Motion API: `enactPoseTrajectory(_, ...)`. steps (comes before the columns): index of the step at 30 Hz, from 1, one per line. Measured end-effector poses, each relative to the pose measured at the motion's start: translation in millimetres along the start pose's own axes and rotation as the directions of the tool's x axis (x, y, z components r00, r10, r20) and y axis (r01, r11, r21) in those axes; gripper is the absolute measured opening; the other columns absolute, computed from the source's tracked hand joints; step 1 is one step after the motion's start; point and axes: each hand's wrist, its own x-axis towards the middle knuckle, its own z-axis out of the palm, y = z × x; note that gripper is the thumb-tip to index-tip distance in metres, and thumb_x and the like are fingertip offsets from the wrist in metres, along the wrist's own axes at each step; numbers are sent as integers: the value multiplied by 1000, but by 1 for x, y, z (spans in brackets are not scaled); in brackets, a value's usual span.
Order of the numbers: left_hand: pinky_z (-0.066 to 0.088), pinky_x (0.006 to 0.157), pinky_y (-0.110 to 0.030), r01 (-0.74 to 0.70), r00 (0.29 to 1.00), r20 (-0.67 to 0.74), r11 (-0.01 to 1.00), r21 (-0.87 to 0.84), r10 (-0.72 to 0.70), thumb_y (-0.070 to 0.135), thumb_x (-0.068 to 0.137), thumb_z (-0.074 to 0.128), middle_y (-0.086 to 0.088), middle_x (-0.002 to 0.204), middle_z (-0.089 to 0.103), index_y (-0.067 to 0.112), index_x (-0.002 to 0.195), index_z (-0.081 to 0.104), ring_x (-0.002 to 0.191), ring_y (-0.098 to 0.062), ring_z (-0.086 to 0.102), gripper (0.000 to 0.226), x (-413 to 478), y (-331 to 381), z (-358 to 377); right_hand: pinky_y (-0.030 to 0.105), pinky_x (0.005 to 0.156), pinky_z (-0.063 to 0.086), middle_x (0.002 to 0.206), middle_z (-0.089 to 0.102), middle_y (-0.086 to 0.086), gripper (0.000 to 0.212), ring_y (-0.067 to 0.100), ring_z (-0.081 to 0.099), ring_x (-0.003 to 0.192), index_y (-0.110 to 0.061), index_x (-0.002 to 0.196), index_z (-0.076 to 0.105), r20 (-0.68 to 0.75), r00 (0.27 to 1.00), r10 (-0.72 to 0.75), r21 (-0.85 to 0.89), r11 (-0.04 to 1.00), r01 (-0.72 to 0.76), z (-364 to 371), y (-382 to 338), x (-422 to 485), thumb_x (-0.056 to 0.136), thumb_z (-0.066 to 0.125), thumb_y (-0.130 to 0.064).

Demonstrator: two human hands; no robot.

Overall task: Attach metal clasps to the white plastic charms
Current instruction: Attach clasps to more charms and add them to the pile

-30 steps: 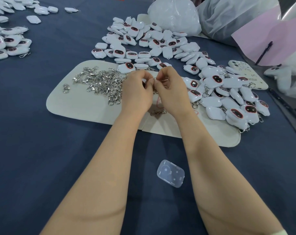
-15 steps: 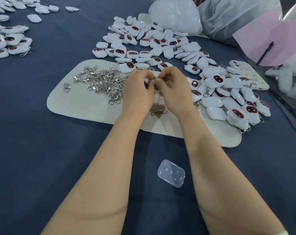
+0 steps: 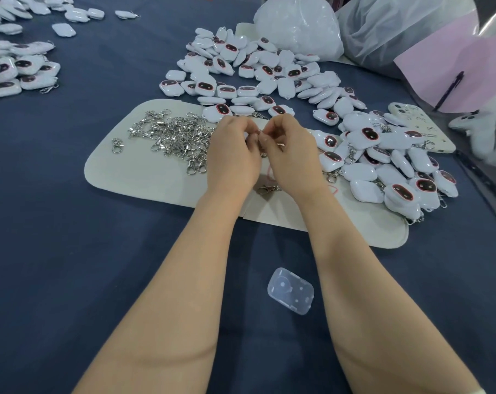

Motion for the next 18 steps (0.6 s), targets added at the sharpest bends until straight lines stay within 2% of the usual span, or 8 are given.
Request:
enactPoseTrajectory(3, 36, 74, -21, -12, 1000, 1, 1000, 6, 12, 7, 93, 49, -4, 109, 56, 9, 98, 63, 88, -20, 56, 15, -1, 0, -1, 8, 60, 36, 71, 51, -11, 12, 1, 48, 63, -14, 85, 49, 12, 999, -29, -72, 997, 30, 1, -1, 0, 90, 54, -4)
enactPoseTrajectory(7, 36, 73, -21, -8, 1000, -14, 1000, -6, 8, 8, 92, 49, -4, 109, 57, 11, 98, 63, 88, -19, 55, 15, -1, 1, -1, 12, 64, 37, 80, 54, -2, 12, 13, 50, 74, -14, 86, 48, 4, 998, -63, -103, 993, 63, 2, -2, 0, 90, 52, -3)
enactPoseTrajectory(9, 33, 69, -18, -5, 1000, -29, 1000, -17, 5, 9, 92, 50, -3, 108, 58, 11, 97, 63, 83, -16, 52, 14, -1, 1, -1, 17, 68, 40, 83, 55, -2, 12, 15, 52, 77, -14, 87, 48, -17, 998, -61, -72, 996, 60, 3, -3, -1, 91, 53, -4)
enactPoseTrajectory(14, 31, 66, -15, 11, 998, -56, 998, -63, -15, 9, 92, 52, -4, 106, 60, 10, 96, 63, 80, -14, 50, 12, 1, 0, 2, 8, 66, 41, 79, 54, -13, 11, 1, 53, 72, -14, 90, 51, -63, 997, 32, 61, 998, -28, 6, -3, -1, 90, 58, -6)
enactPoseTrajectory(18, 31, 66, -14, 14, 996, -84, 996, -92, -21, 9, 92, 53, -4, 105, 60, 8, 96, 63, 79, -12, 50, 11, 0, 0, 3, 15, 70, 47, 82, 59, -7, 11, 11, 58, 76, -15, 89, 52, -92, 990, 109, 169, 981, -93, 9, -4, 0, 89, 59, -5)
